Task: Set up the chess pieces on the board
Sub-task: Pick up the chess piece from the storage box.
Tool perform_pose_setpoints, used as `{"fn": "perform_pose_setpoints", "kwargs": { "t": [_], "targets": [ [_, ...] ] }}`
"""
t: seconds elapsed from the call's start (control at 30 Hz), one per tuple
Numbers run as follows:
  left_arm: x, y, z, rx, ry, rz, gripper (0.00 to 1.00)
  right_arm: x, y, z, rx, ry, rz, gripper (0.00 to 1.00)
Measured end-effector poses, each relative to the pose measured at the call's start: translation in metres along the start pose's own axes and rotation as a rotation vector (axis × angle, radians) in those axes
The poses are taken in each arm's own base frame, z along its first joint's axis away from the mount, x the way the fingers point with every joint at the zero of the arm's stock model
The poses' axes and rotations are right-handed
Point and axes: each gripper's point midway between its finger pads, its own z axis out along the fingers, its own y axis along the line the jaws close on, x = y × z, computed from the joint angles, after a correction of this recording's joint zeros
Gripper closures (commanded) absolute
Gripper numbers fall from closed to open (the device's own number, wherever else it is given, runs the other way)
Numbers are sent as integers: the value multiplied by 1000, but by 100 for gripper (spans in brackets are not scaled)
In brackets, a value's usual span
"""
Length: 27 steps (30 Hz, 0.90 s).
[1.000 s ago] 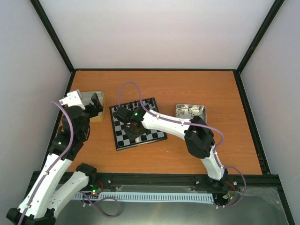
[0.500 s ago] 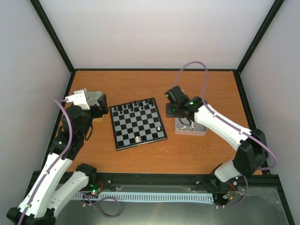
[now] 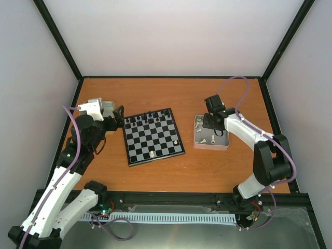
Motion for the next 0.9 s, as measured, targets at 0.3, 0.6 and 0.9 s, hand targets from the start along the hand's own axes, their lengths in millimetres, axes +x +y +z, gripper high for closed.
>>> {"fn": "perform_pose_setpoints", "kwargs": {
  "t": [0.3,0.6,0.9],
  "targets": [
    [8,-3,7,13,37,-12,0,8,-18,51,61,75,7,69],
    [13,-4,12,18,57,-12,0,8,-20,81,73,110,-25,73],
    [14,-4,13,19,61,-11,0,4,-26,89,102,106,-53,71]
  ]
}}
